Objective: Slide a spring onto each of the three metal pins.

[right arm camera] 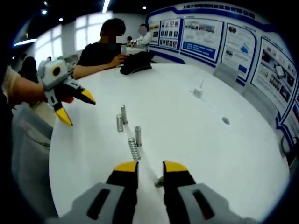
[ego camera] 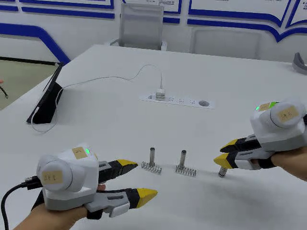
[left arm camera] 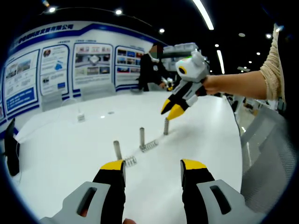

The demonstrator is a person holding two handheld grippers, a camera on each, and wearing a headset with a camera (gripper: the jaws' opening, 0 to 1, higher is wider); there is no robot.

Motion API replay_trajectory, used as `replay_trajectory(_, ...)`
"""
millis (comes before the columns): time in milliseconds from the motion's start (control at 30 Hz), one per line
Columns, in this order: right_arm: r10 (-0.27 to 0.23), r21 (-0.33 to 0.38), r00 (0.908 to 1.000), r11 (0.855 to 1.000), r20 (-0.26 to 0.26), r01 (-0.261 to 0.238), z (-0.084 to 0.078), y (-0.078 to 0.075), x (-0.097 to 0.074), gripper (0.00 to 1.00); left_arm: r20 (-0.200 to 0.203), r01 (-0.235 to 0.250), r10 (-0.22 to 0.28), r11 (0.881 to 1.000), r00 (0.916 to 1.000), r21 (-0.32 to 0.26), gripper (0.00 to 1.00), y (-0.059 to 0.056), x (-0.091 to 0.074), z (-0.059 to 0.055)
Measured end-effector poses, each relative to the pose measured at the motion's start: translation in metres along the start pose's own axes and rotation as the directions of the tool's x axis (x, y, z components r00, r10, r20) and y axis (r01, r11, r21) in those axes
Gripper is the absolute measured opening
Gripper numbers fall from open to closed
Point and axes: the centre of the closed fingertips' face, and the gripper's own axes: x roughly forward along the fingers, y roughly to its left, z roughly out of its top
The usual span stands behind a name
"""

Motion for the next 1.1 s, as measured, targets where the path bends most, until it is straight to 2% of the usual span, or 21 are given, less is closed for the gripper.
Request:
replay_trajectory(567,0.065,-0.057,0.9973,0.996,-0.036,-0.067,0.006,0.02,0.028,0.21,0.004,-0.006,0.006,1.0,1.0,0.004,0.47,0.002,-0.001,0.003)
replay_trajectory(1100,0.108,-0.096,0.9872,0.988,-0.117,-0.12,-0.006,0.03,0.056,0.18,0.0,-0.009,0.009,1.0,1.0,-0.001,0.47,0.003,-0.002,0.0)
